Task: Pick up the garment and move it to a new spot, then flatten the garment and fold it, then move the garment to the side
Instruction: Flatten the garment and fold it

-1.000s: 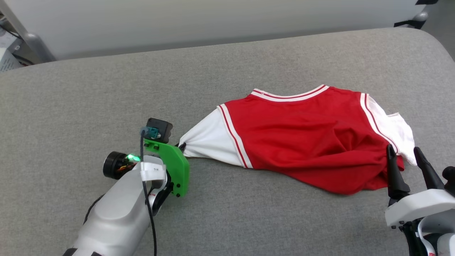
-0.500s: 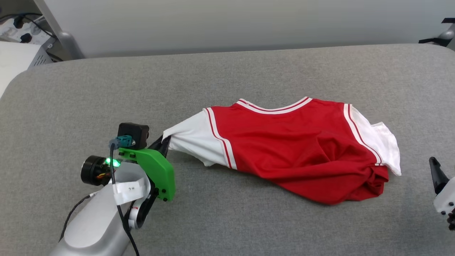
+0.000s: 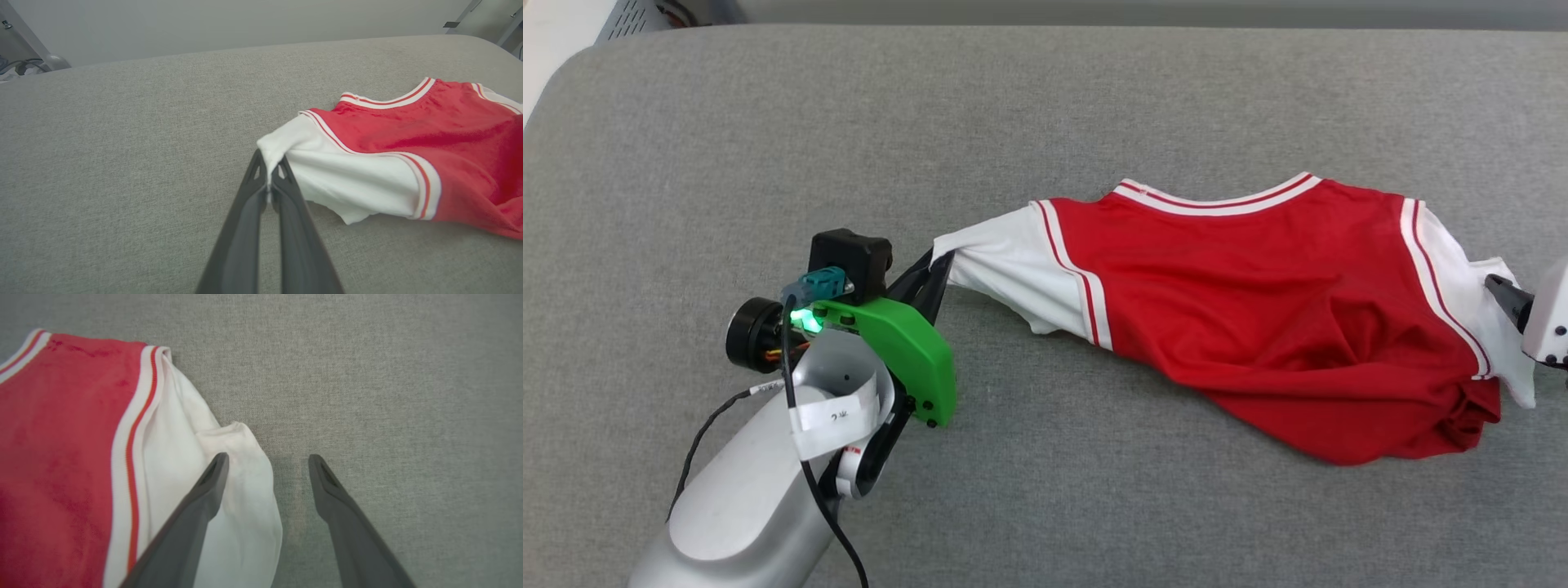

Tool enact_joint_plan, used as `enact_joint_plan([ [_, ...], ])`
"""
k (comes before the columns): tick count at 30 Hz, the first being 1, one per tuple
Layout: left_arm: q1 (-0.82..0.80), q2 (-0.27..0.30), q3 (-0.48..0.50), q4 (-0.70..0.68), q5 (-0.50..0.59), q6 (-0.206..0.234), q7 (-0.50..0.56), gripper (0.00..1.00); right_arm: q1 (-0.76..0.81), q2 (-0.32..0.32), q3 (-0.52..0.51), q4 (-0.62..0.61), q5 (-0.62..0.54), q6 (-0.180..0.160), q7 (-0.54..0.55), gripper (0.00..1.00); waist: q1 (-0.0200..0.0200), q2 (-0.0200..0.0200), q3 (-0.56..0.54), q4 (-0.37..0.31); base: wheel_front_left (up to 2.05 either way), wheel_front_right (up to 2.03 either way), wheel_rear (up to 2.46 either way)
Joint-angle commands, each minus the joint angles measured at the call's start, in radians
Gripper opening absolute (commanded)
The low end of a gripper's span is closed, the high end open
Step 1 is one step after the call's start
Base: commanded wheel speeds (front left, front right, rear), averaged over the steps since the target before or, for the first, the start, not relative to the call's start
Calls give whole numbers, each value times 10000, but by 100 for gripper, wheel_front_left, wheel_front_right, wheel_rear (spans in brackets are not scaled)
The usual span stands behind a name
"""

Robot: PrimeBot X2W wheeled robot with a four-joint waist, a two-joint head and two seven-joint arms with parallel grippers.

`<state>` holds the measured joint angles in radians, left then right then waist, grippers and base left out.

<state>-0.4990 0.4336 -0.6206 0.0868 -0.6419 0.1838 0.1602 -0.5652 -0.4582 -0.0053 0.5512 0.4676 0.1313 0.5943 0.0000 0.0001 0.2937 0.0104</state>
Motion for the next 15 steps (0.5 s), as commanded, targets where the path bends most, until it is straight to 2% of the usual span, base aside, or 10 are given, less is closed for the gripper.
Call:
enact_joint_plan([
  [1, -208, -53, 8, -6, 150, 44, -49, 0, -244, -26, 183, 262, 138, -6, 126, 100, 0, -1, 482, 398, 0, 0, 0],
  [8, -285, -201, 35, 57, 123, 46, -321, 0, -414, -94, 1367, 1219, 701, -6, 1043, 100, 0, -1, 700, 480, 0, 0, 0],
  [9, -275, -219, 36, 81, 106, 44, -348, 0, -377, -83, 1512, 1356, 802, -6, 1288, 89, 0, -1, 713, 475, 0, 0, 0],
  [10, -272, -228, 37, 101, 97, 42, -370, 0, -351, -83, 1641, 1434, 861, -6, 1470, 37, 0, -1, 720, 470, 0, 0, 0],
  [11, -269, -237, 40, 127, 86, 41, -394, 0, -337, -55, 1763, 1498, 989, -6, 1666, 27, 0, -1, 725, 461, 0, 0, 0],
  [12, -266, -244, 44, 149, 72, 41, -410, 0, -347, -47, 1828, 1502, 1084, -6, 1726, 0, 0, -1, 725, 448, 0, 0, 0],
  [15, -236, -279, 95, 239, 22, 52, -548, 0, -443, -138, 1942, 1472, 1237, -6, 1524, 0, 0, -1, 632, 382, 0, 0, 0],
])
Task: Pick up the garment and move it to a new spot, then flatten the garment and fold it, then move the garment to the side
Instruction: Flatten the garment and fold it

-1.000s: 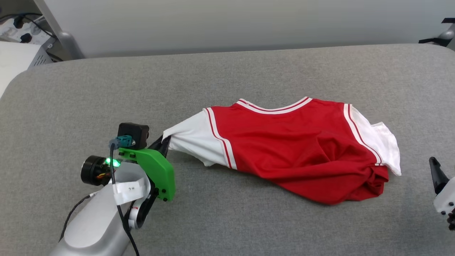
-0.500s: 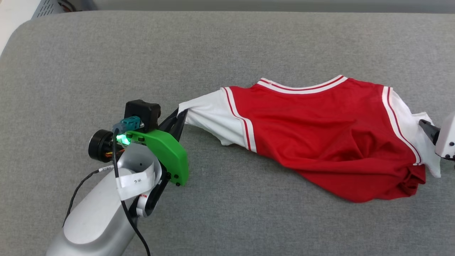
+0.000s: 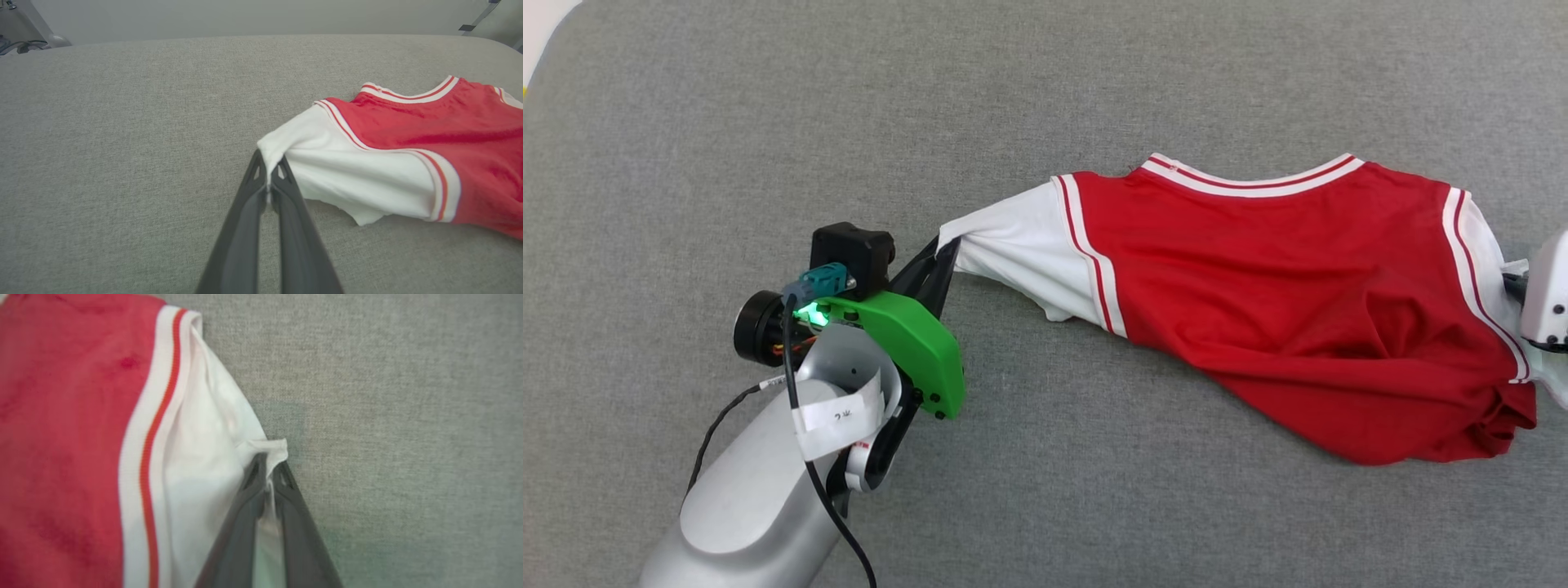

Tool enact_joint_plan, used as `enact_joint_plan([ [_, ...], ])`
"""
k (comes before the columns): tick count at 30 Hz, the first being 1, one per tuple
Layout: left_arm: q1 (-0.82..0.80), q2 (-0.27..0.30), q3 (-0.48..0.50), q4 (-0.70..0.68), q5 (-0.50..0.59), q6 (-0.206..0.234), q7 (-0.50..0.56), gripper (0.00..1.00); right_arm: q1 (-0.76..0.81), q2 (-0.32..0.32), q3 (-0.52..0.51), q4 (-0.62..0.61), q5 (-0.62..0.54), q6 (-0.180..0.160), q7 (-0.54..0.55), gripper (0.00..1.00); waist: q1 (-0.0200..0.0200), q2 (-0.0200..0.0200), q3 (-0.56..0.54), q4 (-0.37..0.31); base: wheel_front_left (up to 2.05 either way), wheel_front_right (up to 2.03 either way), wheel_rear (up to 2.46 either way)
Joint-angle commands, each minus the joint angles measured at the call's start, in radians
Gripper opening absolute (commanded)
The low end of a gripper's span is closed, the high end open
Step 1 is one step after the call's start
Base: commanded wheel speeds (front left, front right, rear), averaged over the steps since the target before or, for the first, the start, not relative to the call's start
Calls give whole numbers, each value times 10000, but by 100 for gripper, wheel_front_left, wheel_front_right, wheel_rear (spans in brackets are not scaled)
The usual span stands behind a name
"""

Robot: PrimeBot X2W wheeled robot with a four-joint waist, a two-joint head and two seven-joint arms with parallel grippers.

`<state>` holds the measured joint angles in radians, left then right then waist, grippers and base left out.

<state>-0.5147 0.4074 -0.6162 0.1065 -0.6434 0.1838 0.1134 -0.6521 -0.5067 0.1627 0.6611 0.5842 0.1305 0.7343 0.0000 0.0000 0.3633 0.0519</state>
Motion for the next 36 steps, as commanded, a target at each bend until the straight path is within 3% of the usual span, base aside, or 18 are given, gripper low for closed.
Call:
enact_joint_plan([
  [1, -62, -27, 54, 75, 13, 42, -102, 0, 386, 307, 251, 389, 108, 2, 42, 0, 0, 0, -116, -48, 0, 0, 0],
  [9, 14, -3, 342, 345, -263, 21, -417, 0, -445, -82, -665, 249, -16, 2, -1767, 0, 0, 0, -938, -269, 0, 0, 0],
  [15, -524, 62, 790, 942, -804, -404, -430, 0, -970, -69, -1400, 115, -707, 2, -2807, 0, 0, 0, -1571, -352, 0, 0, 0],
  [26, -3386, -161, 1121, 4154, -1022, -1527, -475, 0, -2269, 490, -2112, 269, -2357, 2, -3884, 0, 0, 0, -2313, -622, 0, 0, 0],
  [31, -5182, -291, 1175, 5729, -756, -1760, -713, 0, -3526, 671, -2251, 359, -3250, 2, -4357, 0, 0, 0, -2013, -842, 0, 0, 0],
  [36, -6936, -78, 1206, 6922, -355, -1898, -1029, 0, -4981, 941, -2211, 509, -3841, 2, -4841, 0, 0, 0, -1315, -1167, 0, 0, 0],
])
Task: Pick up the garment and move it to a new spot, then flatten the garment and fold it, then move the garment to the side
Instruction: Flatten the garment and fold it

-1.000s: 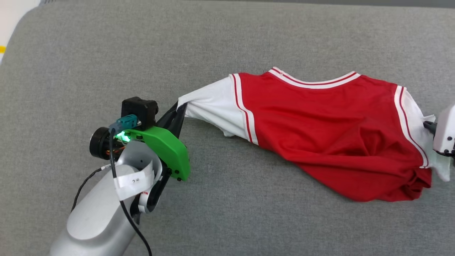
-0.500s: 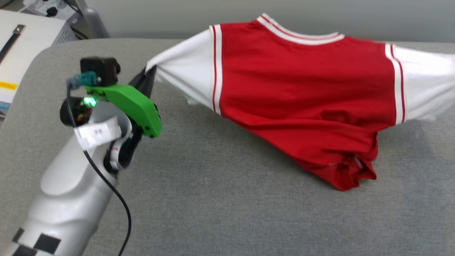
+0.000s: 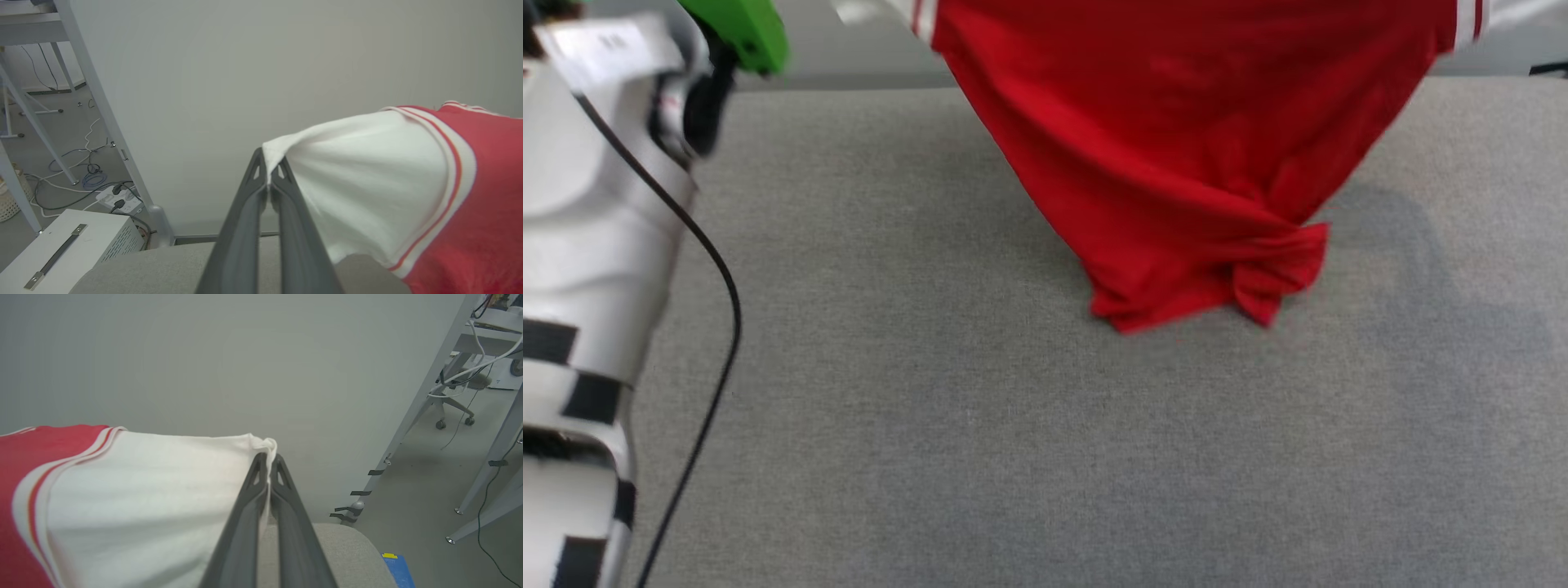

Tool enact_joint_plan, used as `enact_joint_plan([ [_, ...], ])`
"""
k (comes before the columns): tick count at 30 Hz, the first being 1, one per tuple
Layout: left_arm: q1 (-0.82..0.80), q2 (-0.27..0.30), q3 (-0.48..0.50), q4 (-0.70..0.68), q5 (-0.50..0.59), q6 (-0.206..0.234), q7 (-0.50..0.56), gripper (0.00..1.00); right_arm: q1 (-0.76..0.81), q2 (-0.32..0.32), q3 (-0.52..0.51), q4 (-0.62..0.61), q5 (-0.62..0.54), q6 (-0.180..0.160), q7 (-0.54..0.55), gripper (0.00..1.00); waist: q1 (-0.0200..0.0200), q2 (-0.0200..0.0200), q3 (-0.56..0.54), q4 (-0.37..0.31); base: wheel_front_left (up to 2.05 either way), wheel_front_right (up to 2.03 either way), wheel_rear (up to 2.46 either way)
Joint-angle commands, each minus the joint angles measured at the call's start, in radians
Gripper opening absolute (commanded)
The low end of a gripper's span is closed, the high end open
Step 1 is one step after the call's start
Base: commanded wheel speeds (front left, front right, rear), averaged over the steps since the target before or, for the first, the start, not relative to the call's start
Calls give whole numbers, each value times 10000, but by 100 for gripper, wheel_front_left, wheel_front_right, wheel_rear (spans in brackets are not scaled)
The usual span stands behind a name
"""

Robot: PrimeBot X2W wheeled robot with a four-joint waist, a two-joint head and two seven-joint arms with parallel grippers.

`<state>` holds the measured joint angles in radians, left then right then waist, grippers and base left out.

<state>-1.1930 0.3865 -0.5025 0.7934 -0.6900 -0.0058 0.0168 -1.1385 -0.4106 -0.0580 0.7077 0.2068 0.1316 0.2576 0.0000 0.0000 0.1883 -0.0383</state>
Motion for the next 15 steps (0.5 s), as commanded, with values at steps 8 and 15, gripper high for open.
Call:
enact_joint_plan([
  [8, -2945, 456, 315, 1152, 615, 259, -947, 0, -2660, 118, -161, 573, -776, -9, -1244, 0, 0, 0, 2006, -523, 0, 0, 0],
  [15, -4802, 359, 327, 1597, 897, 335, -1554, 0, -4651, 110, -122, 1196, -967, -9, -2208, 0, 0, 0, 3248, -505, 0, 0, 0],
])
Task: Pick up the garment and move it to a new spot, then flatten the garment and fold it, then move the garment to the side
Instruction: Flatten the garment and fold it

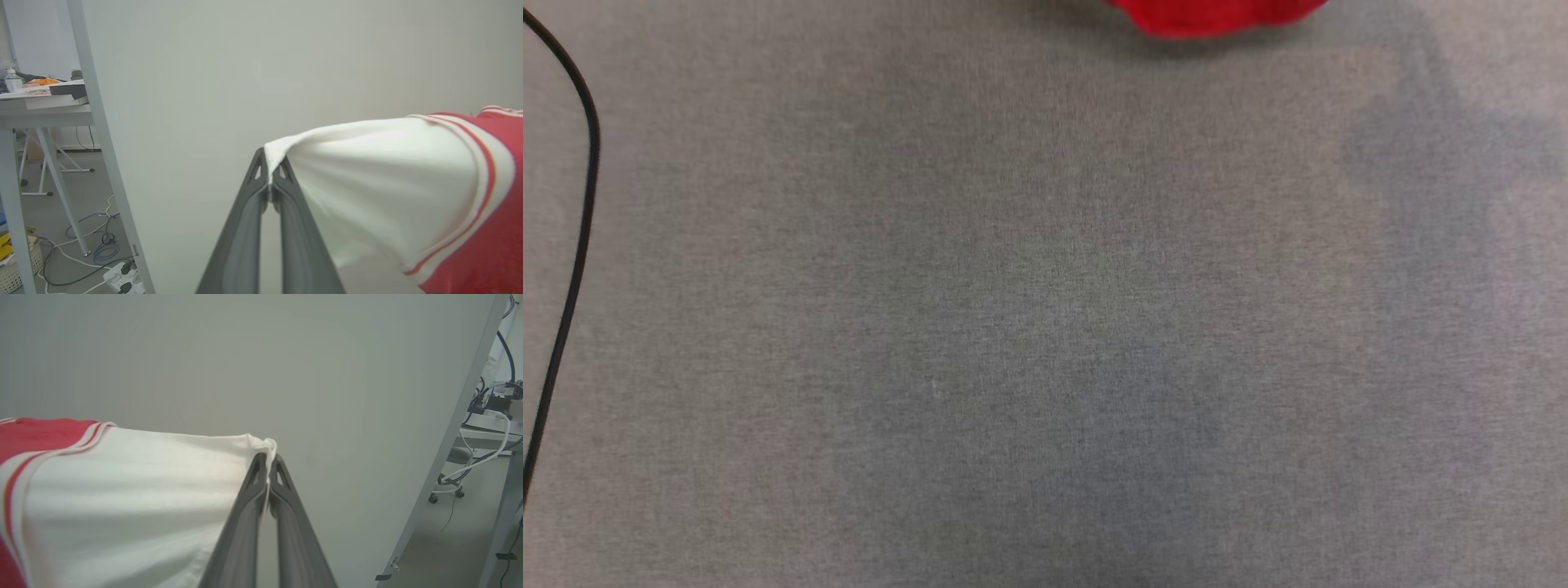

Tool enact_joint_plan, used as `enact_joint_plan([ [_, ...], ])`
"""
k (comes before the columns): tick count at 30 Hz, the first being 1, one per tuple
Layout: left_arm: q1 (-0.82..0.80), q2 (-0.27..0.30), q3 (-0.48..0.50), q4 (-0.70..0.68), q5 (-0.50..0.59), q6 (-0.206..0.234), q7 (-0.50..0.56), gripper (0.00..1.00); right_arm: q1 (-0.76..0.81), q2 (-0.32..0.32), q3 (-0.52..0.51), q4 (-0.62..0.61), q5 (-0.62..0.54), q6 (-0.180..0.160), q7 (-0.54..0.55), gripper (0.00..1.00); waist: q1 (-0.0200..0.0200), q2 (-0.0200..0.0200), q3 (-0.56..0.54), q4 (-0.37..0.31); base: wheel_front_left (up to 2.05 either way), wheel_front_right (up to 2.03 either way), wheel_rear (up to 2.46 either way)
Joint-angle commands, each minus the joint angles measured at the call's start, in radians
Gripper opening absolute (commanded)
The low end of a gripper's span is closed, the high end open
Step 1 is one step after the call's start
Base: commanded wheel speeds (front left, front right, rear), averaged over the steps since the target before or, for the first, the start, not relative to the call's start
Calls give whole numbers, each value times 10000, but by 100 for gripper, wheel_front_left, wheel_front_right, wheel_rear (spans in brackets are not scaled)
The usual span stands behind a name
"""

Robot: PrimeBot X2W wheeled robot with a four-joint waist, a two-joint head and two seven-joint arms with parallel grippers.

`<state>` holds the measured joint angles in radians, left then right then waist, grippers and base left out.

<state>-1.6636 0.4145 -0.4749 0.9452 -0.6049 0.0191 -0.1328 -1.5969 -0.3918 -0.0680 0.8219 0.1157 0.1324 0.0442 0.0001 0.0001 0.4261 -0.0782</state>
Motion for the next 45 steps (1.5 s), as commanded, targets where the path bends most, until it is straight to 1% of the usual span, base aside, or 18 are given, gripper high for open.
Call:
enact_joint_plan([
  [1, -255, 61, 37, 134, 72, 75, -112, 0, -267, -53, -1, 156, -23, -17, -166, 0, -1, -1, 1005, -97, 0, 0, 0],
  [4, -620, -3, 24, 385, 106, 34, -352, 0, -799, 102, 253, 492, 43, -17, -491, 0, -1, -1, 1388, -74, 0, 0, 0],
  [8, -692, -134, 36, 810, 18, -109, -559, 0, -1101, 329, 711, 957, 234, -17, -772, 0, -1, -1, 1753, -12, 0, 0, 0],
  [14, -237, -416, 74, 1419, -256, -563, -829, 0, -970, 597, 1686, 1513, 924, -17, -1085, 0, -1, -1, 2057, 125, 0, 0, 0],
  [20, 865, -729, 57, 1962, -617, -1091, -953, 0, 238, 861, 2882, 1626, 2064, -17, -1311, 0, -1, -1, 1928, 181, 0, 0, 0],
  [23, 1782, -875, 65, 2112, -859, -1295, -1045, 0, 1359, 932, 3472, 1435, 2806, -17, -1454, 0, -1, -1, 1669, 195, 0, 0, 0],
  [26, 2740, -1012, 50, 2016, -1070, -1414, -1150, 0, 2493, 861, 3897, 1162, 3557, -17, -1523, 0, -1, -1, 1413, 268, 0, 0, 0],
  [29, 3886, -1125, 43, 1641, -1269, -1469, -1239, 0, 3794, 645, 4267, 657, 4341, -17, -1588, 0, -1, -1, 1098, 375, 0, 0, 0],
  [32, 5075, -1067, 119, 1029, -1390, -1485, -1278, 0, 5007, 340, 4473, 65, 4962, -17, -1697, 0, -1, -1, 708, 447, 0, 0, 0],
  [36, 6848, -867, 583, -455, -1364, -1488, -1285, 0, 6641, -132, 4567, -835, 5556, -17, -1819, 0, -1, -1, 112, 593, 0, 0, 0],
  [40, 8778, -722, 1146, -2108, -969, -1171, -1287, 0, 8100, -378, 4429, -1646, 5890, -17, -1709, 0, -1, -1, -496, 632, 0, 0, 0],
  [45, 10940, -705, 1728, -3907, -453, -696, -1288, 0, 9839, -528, 3994, -2557, 5909, -17, -1379, 0, -1, -1, -1267, 639, 0, 0, 0],
])
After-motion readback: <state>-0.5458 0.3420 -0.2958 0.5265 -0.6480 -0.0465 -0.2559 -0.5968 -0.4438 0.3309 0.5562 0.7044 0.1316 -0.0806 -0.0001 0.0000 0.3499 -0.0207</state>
